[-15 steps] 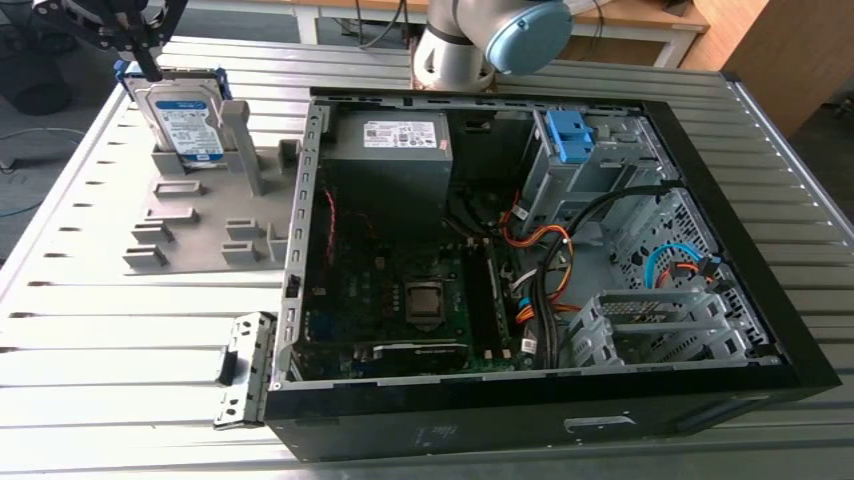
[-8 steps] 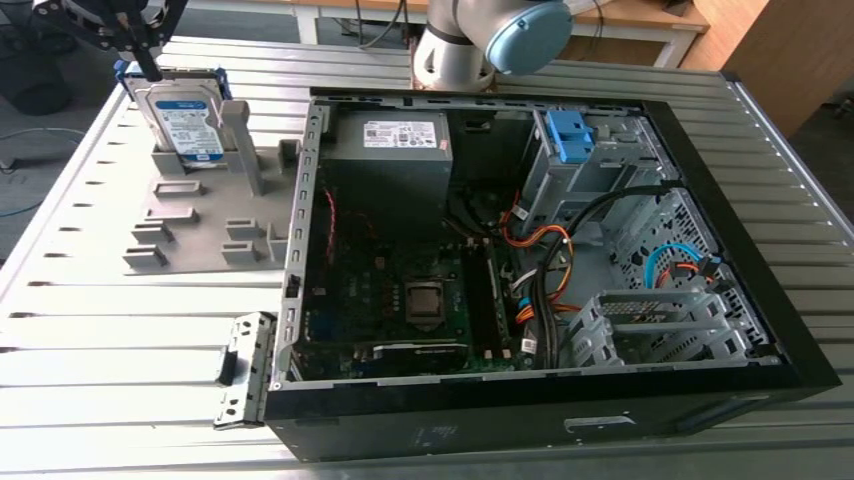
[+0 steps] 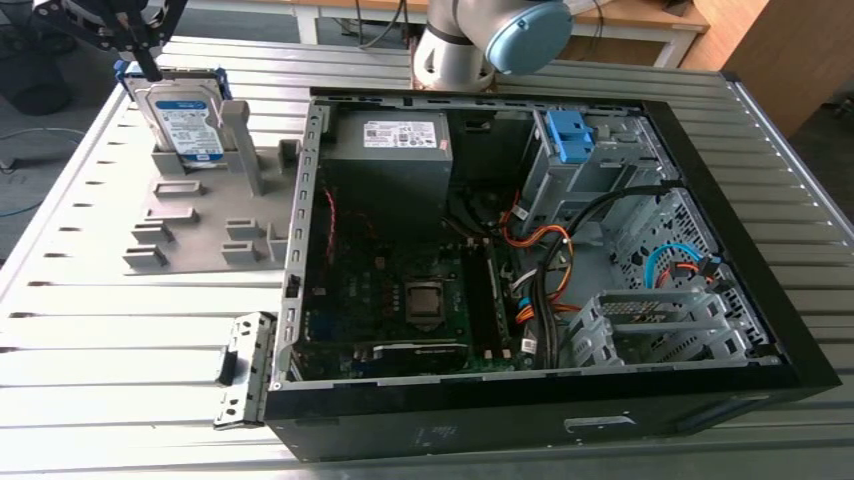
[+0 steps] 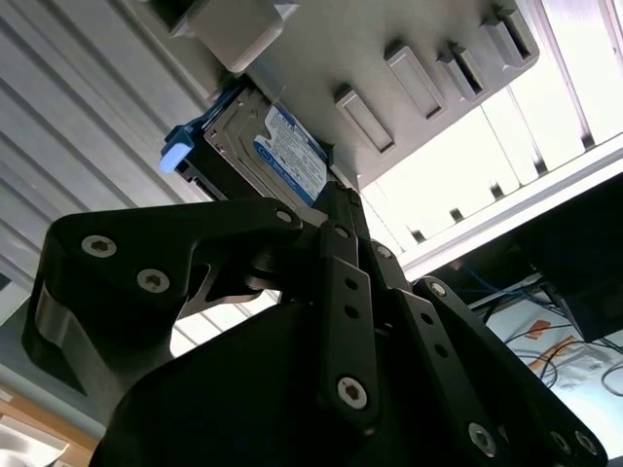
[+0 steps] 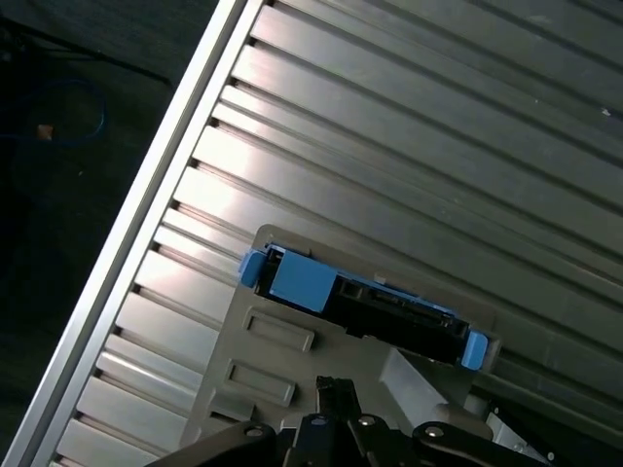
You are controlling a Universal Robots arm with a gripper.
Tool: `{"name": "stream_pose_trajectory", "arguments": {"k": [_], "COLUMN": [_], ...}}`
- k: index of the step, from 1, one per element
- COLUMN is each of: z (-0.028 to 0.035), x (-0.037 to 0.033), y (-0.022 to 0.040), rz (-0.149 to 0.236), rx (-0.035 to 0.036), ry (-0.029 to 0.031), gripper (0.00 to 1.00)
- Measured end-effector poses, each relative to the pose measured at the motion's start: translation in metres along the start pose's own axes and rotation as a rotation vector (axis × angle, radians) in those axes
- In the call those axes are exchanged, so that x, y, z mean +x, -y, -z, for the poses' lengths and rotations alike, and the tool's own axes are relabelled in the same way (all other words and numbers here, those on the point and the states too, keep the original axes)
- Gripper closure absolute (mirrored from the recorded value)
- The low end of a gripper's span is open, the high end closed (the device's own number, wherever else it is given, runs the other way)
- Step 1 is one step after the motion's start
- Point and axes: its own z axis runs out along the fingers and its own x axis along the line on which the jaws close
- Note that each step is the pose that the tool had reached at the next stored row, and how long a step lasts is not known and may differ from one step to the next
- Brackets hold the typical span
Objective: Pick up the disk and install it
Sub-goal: 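Pick up the disk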
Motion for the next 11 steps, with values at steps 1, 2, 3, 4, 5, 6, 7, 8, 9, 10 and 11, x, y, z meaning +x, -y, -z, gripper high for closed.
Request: {"name": "stream_pose_trajectory", "arguments": {"k": [1, 2, 3, 4, 5, 6, 7, 8, 9, 10, 11], "z": [0.0000, 0.0000, 0.0000, 0.0000, 0.0000, 0.0000, 0.0000, 0.0000, 0.0000, 0.0000, 0.0000], "x": [0.0000, 0.0000, 0.0000, 0.0000, 0.0000, 0.0000, 0.0000, 0.0000, 0.0000, 0.0000, 0.0000], "y": [0.0000, 0.0000, 0.0000, 0.0000, 0.0000, 0.0000, 0.0000, 0.0000, 0.0000, 0.0000, 0.0000], "rz": [0.003, 0.006, 0.008, 0.011, 0.014, 0.017, 0.020, 0.023, 0.026, 0.028, 0.031], "rx": [0.0000, -0.0001, -0.0002, -0.0003, -0.0004, -0.0004, -0.0005, -0.0006, -0.0006, -0.0007, -0.0008], "ry": [0.0000, -0.0001, -0.0002, -0.0003, -0.0004, -0.0004, -0.0004, -0.0005, -0.0006, -0.0007, -0.0008], "gripper": [0.89, 0.89, 0.89, 0.89, 0.89, 0.89, 0.89, 0.89, 0.89, 0.89, 0.89]}}
